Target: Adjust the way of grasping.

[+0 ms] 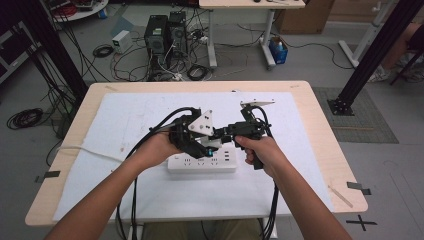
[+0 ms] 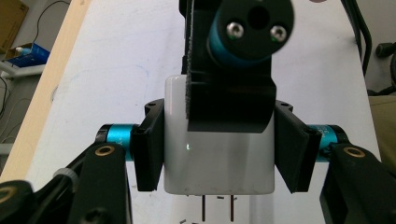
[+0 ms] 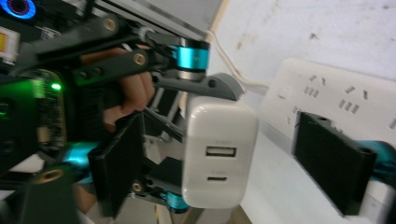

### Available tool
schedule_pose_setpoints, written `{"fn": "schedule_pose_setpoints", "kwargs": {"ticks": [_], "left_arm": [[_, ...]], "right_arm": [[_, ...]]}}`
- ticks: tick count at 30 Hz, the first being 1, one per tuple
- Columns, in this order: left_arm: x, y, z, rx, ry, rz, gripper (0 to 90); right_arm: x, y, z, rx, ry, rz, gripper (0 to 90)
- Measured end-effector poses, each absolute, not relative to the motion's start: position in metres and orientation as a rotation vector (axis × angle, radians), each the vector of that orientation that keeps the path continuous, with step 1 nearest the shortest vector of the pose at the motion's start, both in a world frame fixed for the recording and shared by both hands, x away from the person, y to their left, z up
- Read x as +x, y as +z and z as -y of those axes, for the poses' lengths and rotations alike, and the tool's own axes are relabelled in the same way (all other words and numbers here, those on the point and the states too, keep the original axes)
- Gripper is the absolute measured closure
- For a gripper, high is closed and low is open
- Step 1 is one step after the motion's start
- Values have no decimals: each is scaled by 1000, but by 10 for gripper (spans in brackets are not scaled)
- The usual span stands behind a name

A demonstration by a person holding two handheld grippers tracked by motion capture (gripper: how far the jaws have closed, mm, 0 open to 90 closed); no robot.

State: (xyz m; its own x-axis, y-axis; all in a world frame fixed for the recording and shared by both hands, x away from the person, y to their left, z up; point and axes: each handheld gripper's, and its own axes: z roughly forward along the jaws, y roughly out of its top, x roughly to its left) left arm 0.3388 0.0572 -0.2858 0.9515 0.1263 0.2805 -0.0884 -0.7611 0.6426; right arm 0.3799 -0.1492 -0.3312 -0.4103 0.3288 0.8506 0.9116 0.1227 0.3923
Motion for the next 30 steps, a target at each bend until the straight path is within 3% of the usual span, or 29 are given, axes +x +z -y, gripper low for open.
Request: {"fn": "schedule_pose_setpoints", "kwargs": {"ticks": [10,19,22,27,28,30], "left_arm": [[339,-288,-55,2412,418,-20,424],[340,-289,-54,2405,414,-21,425],[340,-290,-54,2408,415,-16,425],[341,-292,-53,2414,432,-9,422],[341,-293,-54,2405,421,-15,414],[343,-292,-55,2398,405,-44,278]], "right_arm": [[380,-334,146,-1196,-1263,1813,289],[380,-338,146,-1216,-1273,1797,462],[380,-339,145,-1205,-1235,1786,589],[380,-341,144,-1235,-1240,1772,620],[380,-341,144,-1234,-1240,1778,621],[379,-341,143,-1233,-1246,1784,621]]}}
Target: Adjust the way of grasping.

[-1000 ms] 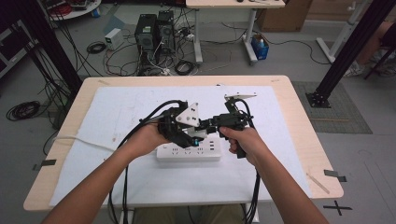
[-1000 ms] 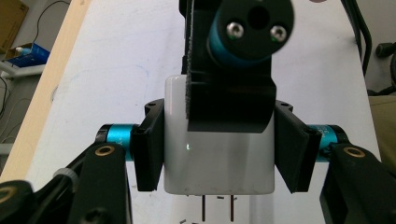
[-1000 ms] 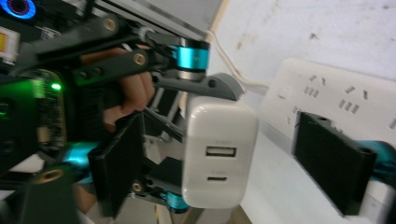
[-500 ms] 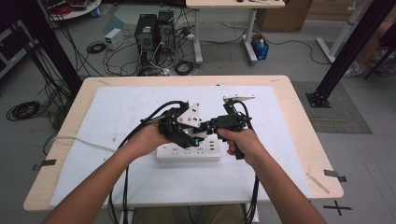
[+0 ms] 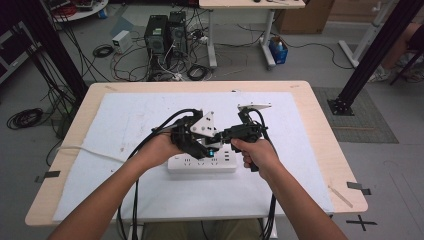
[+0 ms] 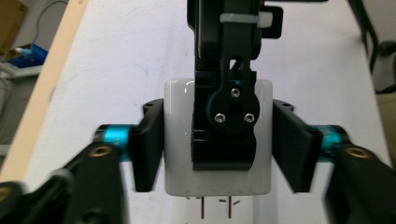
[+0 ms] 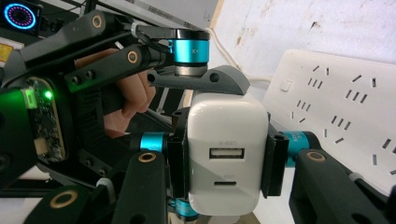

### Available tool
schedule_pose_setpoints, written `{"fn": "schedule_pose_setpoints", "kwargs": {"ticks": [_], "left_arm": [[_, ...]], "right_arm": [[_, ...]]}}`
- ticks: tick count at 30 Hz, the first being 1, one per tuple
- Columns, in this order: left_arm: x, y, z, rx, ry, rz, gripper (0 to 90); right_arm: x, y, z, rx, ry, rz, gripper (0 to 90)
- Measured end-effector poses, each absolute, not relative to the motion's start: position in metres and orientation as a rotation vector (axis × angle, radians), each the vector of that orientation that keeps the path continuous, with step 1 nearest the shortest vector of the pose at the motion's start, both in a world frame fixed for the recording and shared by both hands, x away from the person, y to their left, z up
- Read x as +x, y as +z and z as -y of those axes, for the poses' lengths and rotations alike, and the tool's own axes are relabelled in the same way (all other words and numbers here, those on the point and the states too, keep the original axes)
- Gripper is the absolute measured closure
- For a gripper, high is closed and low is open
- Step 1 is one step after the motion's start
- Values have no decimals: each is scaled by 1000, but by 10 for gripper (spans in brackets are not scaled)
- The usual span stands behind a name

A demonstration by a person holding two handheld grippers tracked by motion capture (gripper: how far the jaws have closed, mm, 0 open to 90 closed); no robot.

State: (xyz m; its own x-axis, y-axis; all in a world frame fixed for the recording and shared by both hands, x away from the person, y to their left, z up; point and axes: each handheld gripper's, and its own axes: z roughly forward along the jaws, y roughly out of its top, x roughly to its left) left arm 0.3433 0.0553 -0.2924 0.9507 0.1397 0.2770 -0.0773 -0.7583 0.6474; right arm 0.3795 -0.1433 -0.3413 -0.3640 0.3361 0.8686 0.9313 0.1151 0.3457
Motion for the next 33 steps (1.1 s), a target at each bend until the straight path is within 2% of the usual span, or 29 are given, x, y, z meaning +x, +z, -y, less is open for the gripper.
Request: {"fn": "schedule_pose_setpoints", "kwargs": {"ticks": [3,5,10,15,26,33], "left_arm": [[346,-292,-61,2382,389,-92,260],[347,-292,-67,2390,376,-138,208],[357,-294,-97,2420,248,-267,207],[365,-297,-123,2473,186,-363,207],[369,-300,-173,2584,130,-503,207],[366,-300,-210,2581,213,-607,207]], "right_arm": [[380,-341,146,-1248,-1253,1825,621],[381,-339,154,-1260,-1278,1938,621],[381,-331,171,-1304,-1268,2128,621],[381,-320,188,-1341,-1243,2245,621],[377,-304,205,-1291,-1096,2559,621],[369,-292,214,-1184,-952,2779,621]]}}
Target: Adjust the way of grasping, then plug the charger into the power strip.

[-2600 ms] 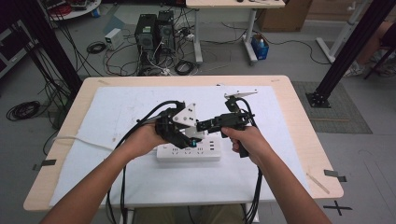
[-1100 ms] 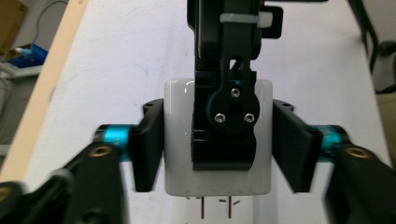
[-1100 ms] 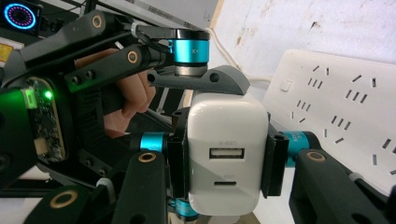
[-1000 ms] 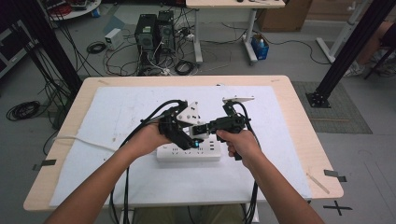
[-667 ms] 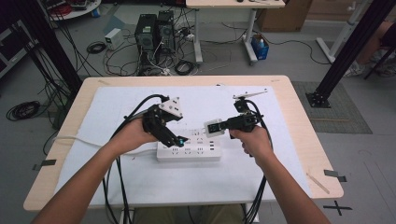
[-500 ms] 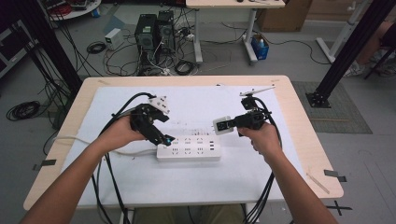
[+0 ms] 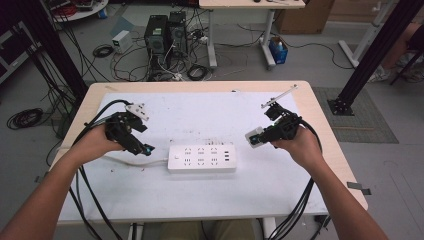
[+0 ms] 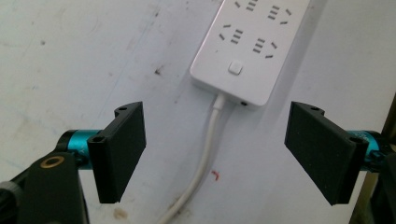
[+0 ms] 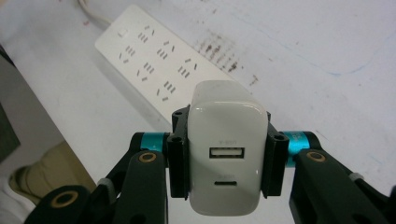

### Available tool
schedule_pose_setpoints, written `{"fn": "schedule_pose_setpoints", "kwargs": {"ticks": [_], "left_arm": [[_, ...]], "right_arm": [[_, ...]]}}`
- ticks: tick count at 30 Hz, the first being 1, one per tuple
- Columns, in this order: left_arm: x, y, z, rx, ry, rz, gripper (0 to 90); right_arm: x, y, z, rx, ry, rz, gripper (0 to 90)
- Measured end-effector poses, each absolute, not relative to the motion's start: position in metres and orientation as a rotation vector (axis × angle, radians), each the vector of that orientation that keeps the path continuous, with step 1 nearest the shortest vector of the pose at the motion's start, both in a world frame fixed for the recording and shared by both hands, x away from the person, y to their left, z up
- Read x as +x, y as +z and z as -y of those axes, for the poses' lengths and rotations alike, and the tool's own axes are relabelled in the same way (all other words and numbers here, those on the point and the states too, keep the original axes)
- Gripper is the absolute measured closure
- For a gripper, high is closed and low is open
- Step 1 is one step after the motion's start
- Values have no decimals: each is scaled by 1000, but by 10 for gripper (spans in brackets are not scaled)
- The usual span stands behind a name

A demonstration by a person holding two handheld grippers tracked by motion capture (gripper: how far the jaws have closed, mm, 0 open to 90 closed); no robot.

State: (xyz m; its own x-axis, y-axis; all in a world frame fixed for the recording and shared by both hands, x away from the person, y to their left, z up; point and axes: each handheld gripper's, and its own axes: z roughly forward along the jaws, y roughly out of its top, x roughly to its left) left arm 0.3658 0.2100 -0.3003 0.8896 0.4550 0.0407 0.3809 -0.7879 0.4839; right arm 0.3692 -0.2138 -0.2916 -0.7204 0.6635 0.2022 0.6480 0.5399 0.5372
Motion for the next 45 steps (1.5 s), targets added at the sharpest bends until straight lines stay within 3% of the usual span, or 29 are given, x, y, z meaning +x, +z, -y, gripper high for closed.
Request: {"fn": "schedule_pose_setpoints", "kwargs": {"ticks": [10,25,36,45], "left_arm": [[360,-301,-232,2558,326,-710,207],[354,-306,-233,2640,185,-602,207],[352,-313,-237,2660,205,-661,207],[340,-318,-238,2666,202,-624,207]], "right_arm": [[362,-280,229,1139,882,-2724,620],[355,-280,220,1015,842,-2768,620],[366,-281,205,901,832,-2797,620],[379,-292,171,622,720,-2902,620]]}}
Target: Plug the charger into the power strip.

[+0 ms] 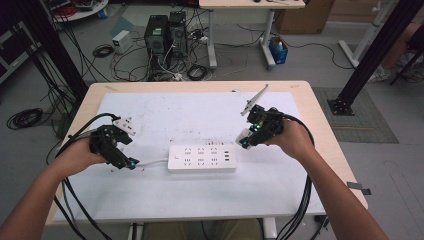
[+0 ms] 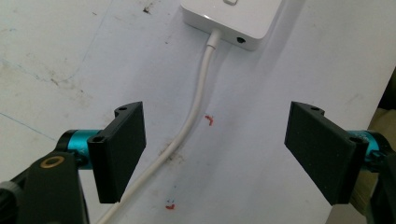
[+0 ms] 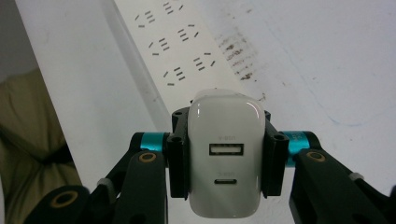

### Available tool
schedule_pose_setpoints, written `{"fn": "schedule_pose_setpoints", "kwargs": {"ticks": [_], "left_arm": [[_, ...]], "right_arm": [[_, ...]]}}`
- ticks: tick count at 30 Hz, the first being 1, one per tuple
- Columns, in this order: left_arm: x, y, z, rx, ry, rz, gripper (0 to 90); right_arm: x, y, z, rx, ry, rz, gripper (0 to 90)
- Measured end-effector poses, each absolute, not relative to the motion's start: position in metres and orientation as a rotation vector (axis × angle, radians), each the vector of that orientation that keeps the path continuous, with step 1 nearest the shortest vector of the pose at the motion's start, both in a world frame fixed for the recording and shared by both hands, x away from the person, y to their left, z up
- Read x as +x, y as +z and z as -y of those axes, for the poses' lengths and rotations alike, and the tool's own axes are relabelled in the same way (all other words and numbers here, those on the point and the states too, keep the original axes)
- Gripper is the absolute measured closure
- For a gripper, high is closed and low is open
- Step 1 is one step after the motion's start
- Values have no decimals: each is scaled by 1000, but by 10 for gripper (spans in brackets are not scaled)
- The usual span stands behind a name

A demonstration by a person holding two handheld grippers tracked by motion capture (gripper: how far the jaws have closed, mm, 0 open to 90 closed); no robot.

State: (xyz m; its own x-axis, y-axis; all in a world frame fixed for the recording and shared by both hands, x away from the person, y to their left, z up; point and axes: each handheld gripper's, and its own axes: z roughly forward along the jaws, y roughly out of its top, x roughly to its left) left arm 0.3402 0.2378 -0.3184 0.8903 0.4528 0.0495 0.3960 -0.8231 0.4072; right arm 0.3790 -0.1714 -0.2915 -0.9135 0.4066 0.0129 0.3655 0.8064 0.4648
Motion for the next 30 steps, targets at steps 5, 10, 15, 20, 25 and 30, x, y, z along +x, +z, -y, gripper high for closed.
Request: {"fn": "schedule_pose_setpoints", "kwargs": {"ticks": [5,10,15,20,25,30], "left_arm": [[337,-321,-238,2680,206,-617,207],[336,-324,-238,2667,215,-611,207],[335,-329,-241,2648,199,-622,207],[334,-336,-243,2649,193,-626,207],[335,-341,-244,2646,186,-627,207],[338,-342,-244,2646,185,-624,207]], "right_arm": [[387,-296,149,551,672,-2917,621],[396,-309,120,443,597,-2944,621],[405,-325,96,325,524,-3007,622],[409,-334,81,268,471,-3045,622],[415,-341,69,217,423,-3077,621],[419,-348,66,141,401,-3100,622]]}}
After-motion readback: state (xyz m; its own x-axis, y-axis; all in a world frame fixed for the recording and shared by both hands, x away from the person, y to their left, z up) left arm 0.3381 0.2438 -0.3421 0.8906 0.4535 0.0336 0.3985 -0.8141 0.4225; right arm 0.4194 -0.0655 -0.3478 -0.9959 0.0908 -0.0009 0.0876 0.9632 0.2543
